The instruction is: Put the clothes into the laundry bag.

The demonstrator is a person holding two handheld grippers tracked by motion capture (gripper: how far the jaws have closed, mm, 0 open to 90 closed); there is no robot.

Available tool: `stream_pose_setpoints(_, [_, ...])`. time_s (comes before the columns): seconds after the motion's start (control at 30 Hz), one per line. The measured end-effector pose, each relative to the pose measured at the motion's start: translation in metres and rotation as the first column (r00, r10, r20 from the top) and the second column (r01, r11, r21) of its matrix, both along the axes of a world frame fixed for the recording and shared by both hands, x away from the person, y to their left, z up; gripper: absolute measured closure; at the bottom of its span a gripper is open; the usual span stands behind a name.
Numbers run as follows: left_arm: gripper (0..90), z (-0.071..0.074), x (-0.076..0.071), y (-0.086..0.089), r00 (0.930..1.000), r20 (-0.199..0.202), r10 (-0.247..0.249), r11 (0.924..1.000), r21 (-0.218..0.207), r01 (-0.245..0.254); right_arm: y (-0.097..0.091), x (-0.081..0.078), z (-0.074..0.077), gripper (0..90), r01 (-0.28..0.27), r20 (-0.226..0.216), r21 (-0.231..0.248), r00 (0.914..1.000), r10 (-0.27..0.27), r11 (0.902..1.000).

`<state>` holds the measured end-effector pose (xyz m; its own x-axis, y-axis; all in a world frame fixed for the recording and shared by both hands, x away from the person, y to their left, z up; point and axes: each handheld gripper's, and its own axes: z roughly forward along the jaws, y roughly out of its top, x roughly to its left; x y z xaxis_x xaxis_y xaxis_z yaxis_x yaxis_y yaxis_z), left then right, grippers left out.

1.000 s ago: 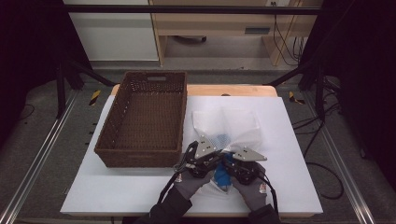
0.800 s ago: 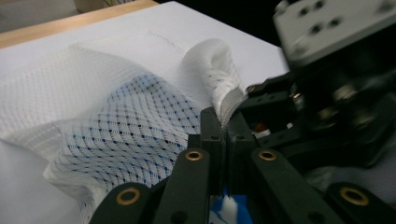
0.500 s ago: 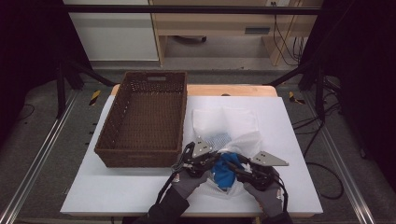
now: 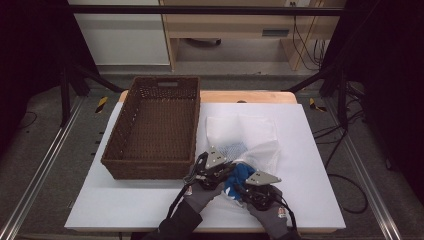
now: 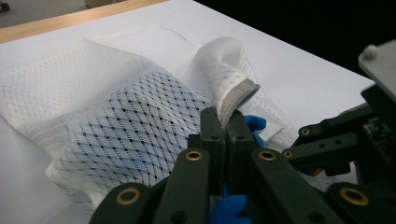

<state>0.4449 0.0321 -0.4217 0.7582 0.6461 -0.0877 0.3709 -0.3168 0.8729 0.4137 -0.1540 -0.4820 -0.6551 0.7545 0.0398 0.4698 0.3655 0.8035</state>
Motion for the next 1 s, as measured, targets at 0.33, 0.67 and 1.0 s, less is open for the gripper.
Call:
stream_pose_setpoints(0.33, [87.8,0.014,-0.009,0.0,0.9994,0.019,-0.027,0.9995,-0.015,0.028,0.002,0.032,0.019,76.4,0.205,0.117,0.072,0.9701,-0.213,0.9761])
stream_pose_setpoints(0.67, [87.8,0.0,-0.001,0.005,0.9999,-0.012,0.002,0.9999,-0.012,-0.002,-0.009,0.038,0.011,60.3,0.203,0.08,0.064,0.9749,-0.208,0.9771])
stream_pose_setpoints(1.0, [87.8,-0.001,0.002,0.008,0.9998,-0.006,0.021,0.9997,-0.012,-0.021,-0.014,0.008,0.025,35.9,0.06,0.082,0.155,0.994,-0.073,0.9861])
